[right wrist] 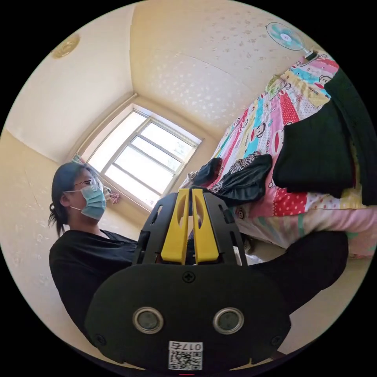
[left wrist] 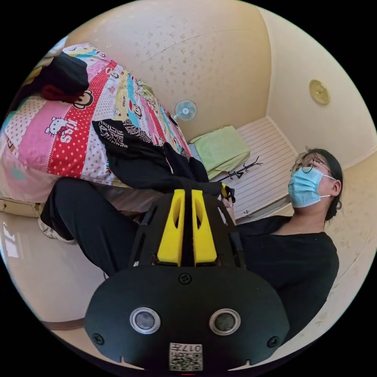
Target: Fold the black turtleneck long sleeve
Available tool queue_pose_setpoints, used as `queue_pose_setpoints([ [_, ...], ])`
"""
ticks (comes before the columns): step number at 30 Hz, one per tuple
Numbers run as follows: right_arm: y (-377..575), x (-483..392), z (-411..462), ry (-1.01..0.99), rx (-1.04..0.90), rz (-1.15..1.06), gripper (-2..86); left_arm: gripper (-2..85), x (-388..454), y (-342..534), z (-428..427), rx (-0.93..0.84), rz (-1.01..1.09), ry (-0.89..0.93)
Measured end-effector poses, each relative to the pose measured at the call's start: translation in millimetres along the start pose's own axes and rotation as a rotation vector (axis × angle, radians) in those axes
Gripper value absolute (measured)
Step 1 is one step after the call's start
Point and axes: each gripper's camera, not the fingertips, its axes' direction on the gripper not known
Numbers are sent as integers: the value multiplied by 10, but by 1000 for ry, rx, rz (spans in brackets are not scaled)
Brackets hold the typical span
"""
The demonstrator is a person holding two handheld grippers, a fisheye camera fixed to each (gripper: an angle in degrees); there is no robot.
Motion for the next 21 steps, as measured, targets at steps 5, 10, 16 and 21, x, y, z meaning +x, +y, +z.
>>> queue_pose_setpoints([
  [5, -1161, 335, 830, 184, -53, -68, 14, 16, -537, -1300, 146, 46, -1, -68],
  [10, -2493, 1150, 1930, 264, -78, 89, 34, 49, -1653, -2831, 425, 168, -150, -226],
  [16, -2491, 995, 2812, 590, -200, 37, 79, 131, -2190, -2775, 834, 115, -235, -341],
  [21, -1621, 586, 3306, 875, -378, -115, 88, 141, -2172, -2091, 1174, 19, -212, -435],
])
